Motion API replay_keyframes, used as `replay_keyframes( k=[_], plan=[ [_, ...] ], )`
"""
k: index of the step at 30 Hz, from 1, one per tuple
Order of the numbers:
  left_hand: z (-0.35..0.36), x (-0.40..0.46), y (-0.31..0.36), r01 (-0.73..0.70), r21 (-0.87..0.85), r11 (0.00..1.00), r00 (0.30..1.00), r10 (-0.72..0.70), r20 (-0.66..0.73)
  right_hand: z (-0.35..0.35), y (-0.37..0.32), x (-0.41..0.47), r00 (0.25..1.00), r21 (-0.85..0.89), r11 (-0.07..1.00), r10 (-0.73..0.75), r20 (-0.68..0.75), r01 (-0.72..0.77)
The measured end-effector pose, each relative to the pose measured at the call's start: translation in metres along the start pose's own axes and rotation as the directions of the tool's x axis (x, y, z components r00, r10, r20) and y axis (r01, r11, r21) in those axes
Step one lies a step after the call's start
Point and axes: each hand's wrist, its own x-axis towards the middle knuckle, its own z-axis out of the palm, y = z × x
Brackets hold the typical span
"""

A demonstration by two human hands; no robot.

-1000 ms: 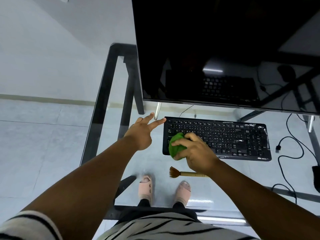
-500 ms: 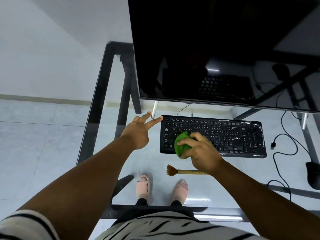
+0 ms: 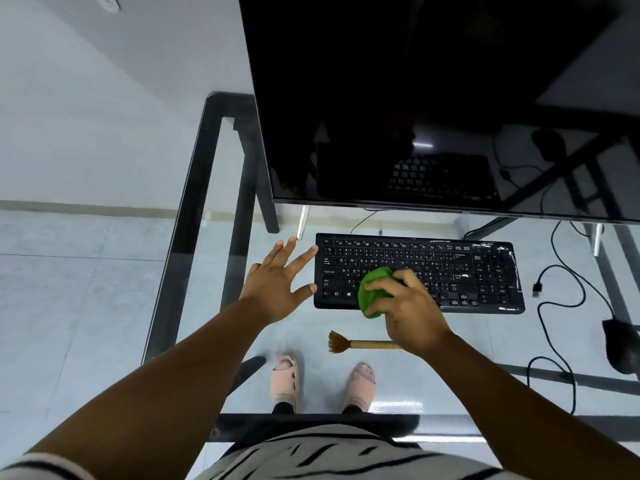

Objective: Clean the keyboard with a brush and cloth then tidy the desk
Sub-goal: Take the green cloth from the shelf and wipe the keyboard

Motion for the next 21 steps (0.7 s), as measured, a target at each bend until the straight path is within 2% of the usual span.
replay_keyframes(
  k=[3,7,13,19,21],
  plan=[
    [0.0,-0.001,0.001,-0.002,-0.021,1.0,1.0,0.002,0.003,0.001,-0.014,0.007,0.997,0.046,0.999,-0.008,-0.072,0.011],
    [0.0,-0.002,0.002,0.012,-0.031,0.999,1.0,-0.012,0.017,0.008,-0.019,0.005,0.998,-0.001,0.998,-0.07,0.0,0.07],
    [0.005,-0.004,0.008,0.025,-0.029,0.999,1.0,-0.025,-0.009,0.001,0.011,-0.009,0.996,0.024,1.0,0.018,-0.092,-0.015],
    [0.016,-0.011,0.021,0.047,0.004,0.999,0.998,-0.047,-0.035,0.013,-0.021,0.016,0.999,0.053,0.998,0.037,-0.008,-0.037],
    [0.017,-0.012,0.027,0.06,0.011,0.998,0.998,-0.059,-0.037,0.012,-0.016,0.021,0.983,0.045,0.985,0.169,-0.073,-0.166]
  ],
)
